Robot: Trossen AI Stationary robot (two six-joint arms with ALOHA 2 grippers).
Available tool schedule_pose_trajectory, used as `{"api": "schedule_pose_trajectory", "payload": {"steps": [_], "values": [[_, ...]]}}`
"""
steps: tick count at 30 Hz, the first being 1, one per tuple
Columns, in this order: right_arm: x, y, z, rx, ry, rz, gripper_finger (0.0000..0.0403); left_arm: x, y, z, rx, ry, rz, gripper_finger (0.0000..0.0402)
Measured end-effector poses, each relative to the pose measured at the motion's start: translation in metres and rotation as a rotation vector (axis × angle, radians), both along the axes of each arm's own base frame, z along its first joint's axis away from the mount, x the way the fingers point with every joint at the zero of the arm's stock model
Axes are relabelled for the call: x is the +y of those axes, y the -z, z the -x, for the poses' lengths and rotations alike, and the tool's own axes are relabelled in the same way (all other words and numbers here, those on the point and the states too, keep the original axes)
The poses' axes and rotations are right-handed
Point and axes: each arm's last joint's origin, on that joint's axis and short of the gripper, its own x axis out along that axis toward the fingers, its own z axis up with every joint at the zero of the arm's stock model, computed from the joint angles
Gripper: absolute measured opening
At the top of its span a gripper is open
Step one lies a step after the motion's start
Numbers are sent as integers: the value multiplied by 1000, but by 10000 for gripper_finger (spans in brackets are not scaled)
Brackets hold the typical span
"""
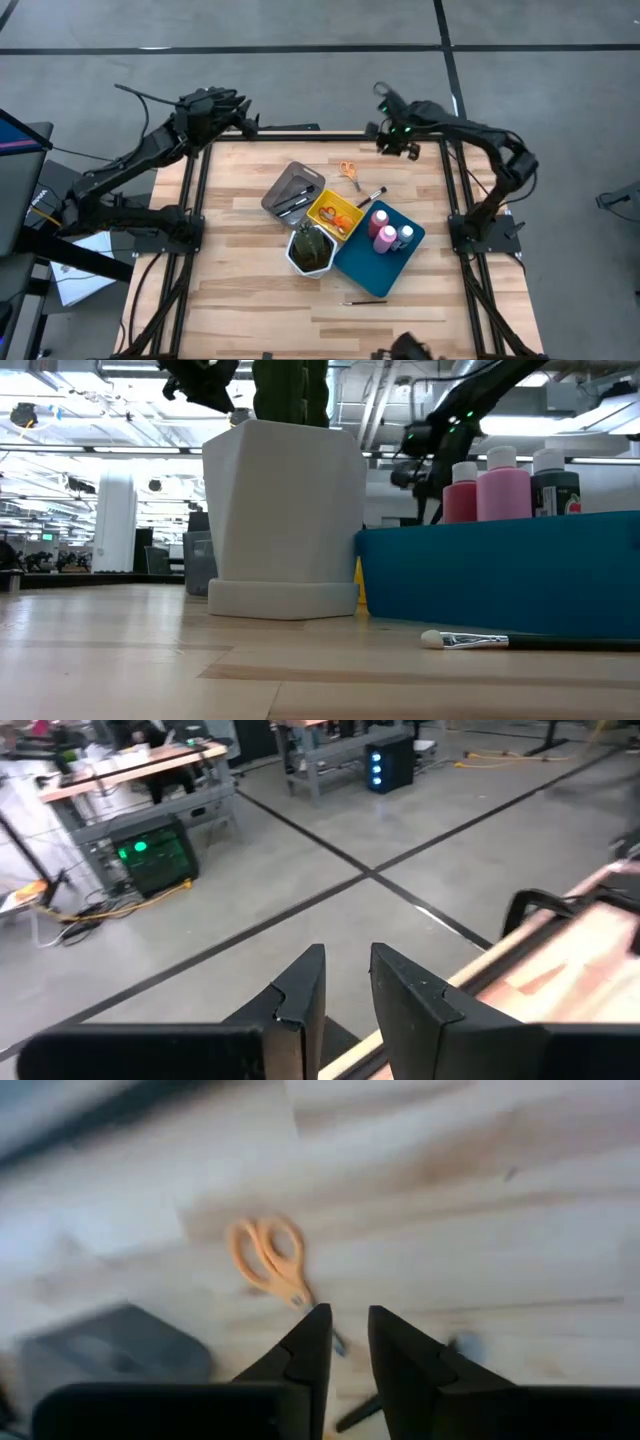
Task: Pick & Place Paint Supplies
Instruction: Put the top makeup brush into the black bin
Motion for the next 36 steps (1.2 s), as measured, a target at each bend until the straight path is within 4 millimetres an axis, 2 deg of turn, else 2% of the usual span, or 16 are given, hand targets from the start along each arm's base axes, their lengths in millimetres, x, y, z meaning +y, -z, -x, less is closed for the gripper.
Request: {"api": "schedule_pose_trajectory", "payload": {"steps": [5, 8, 10, 17, 22, 29, 36], "values": [[-2, -31, 25, -65, 57, 80, 85, 10, 0, 7, -11, 9, 17, 76], [5, -38, 24, -58, 28, 119, 95, 12, 0, 9, -16, 11, 21, 76], [10, -35, 21, -25, 12, 110, 107, 13, 0, 10, -17, 4, 21, 76], [32, 6, 5, 118, -53, -5, 173, 14, -1, 10, -32, 4, 9, 76], [52, 41, 5, 104, -24, -100, 204, 14, -2, 9, -68, -3, 19, 76], [72, 63, 11, 58, 59, -130, 199, 14, -2, 9, -91, -9, 32, 76], [75, 84, 15, -19, 117, -153, 180, 14, -2, 9, -91, -9, 32, 76]]}}
